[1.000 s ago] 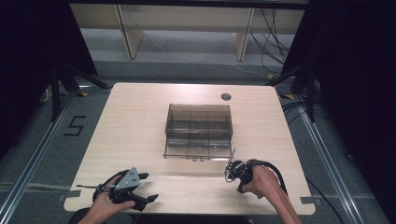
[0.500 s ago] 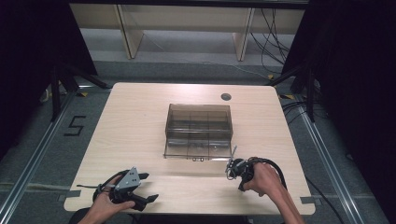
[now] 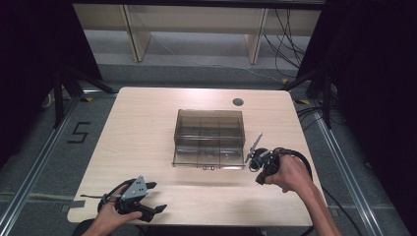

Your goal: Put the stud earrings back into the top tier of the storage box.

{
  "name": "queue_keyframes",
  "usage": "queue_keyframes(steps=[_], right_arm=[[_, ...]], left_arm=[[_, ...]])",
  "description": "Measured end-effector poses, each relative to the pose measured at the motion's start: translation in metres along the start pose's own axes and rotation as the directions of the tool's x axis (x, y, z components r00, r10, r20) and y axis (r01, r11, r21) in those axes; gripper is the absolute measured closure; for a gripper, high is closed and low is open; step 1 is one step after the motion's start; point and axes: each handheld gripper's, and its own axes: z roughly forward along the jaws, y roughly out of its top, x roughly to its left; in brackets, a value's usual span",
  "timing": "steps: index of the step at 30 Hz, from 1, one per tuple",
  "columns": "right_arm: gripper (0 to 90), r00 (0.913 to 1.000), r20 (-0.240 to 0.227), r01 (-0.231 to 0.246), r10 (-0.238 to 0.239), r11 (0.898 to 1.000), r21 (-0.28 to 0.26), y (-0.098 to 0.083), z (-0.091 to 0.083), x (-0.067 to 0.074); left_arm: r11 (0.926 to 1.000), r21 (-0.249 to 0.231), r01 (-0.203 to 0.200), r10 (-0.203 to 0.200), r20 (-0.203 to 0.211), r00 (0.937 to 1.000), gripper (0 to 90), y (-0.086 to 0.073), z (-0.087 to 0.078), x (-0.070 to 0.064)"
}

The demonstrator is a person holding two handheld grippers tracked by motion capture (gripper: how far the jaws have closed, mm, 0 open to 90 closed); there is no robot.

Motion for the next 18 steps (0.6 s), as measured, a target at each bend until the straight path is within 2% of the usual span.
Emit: queue_keyframes(steps=[3, 4, 6, 7, 8, 10, 11, 12, 13, 14, 15, 16, 17, 18], right_arm=[[86.8, 0.9997, 0.017, -0.018, 0.017, 1.0, 0.003, 0.005, -0.009, 0.0], [86.8, 0.9994, 0.031, -0.013, 0.013, 1.0, 0.003, 0.008, -0.013, 0.0], [86.8, 0.9991, 0.041, 0.01, -0.01, 1.0, 0.001, 0.012, -0.018, -0.003], [86.8, 0.9993, 0.037, 0.005, -0.005, 1.0, -0.006, 0.015, -0.021, -0.001], [86.8, 0.9994, 0.03, 0.02, -0.02, 1.0, -0.019, 0.018, -0.025, -0.002], [86.8, 0.9992, 0.04, 0.0, 0.001, 1.0, -0.026, 0.023, -0.031, 0.0], [86.8, 0.9991, 0.031, 0.03, -0.029, 0.999, -0.035, 0.026, -0.033, -0.002], [86.8, 0.9986, 0.038, 0.038, -0.036, 0.998, -0.043, 0.029, -0.034, -0.002], [86.8, 0.9991, 0.038, 0.02, -0.018, 0.999, -0.037, 0.032, -0.036, -0.001], [86.8, 0.9991, 0.031, 0.029, -0.028, 0.999, -0.038, 0.036, -0.037, -0.001], [86.8, 0.999, 0.031, 0.035, -0.033, 0.999, -0.039, 0.038, -0.038, -0.002], [86.8, 0.9984, 0.038, 0.044, -0.042, 0.998, -0.049, 0.041, -0.039, -0.002], [86.8, 0.9984, 0.042, 0.041, -0.039, 0.998, -0.043, 0.044, -0.04, -0.003], [86.8, 0.9986, 0.038, 0.039, -0.037, 0.998, -0.042, 0.046, -0.04, -0.003]], left_arm=[[0.9999, -0.012, -0.002, 0.002, 0.005, 1.0, 16.7, 0.0, 0.0, 0.001], [0.9998, -0.007, -0.019, 0.019, 0.003, 0.9998, 16.7, 0.0, 0.0, 0.002], [1.0, 0.001, 0.003, -0.003, 0.005, 1.0, 16.7, 0.0, 0.0, 0.0], [1.0, -0.003, -0.003, 0.003, -0.003, 1.0, 16.7, 0.0, 0.0, 0.0], [1.0, -0.003, -0.001, 0.001, 0.002, 1.0, 16.6, 0.0, 0.0, 0.0], [0.9998, -0.005, -0.019, 0.019, 0.002, 0.9998, 16.7, 0.0, 0.0, 0.002], [1.0, -0.006, 0.002, -0.002, 0.002, 1.0, 16.7, 0.0, 0.0, 0.0], [1.0, -0.001, -0.003, 0.003, -0.002, 1.0, 16.7, 0.0, 0.0, 0.0], [1.0, -0.003, -0.005, 0.005, -0.001, 1.0, 16.7, 0.0, 0.0, 0.0], [1.0, -0.004, 0.0, 0.0, 0.004, 1.0, 16.7, -0.001, 0.0, 0.0], [0.9999, -0.01, -0.012, 0.012, 0.003, 0.9999, 16.6, 0.0, -0.001, 0.001], [1.0, -0.006, 0.003, -0.003, 0.001, 1.0, 16.7, 0.0, -0.001, 0.0], [0.9998, -0.01, -0.015, 0.015, 0.003, 0.9999, 16.7, 0.0, 0.0, 0.001], [1.0, -0.004, 0.002, -0.002, 0.006, 1.0, 16.7, 0.0, 0.0, 0.0]])
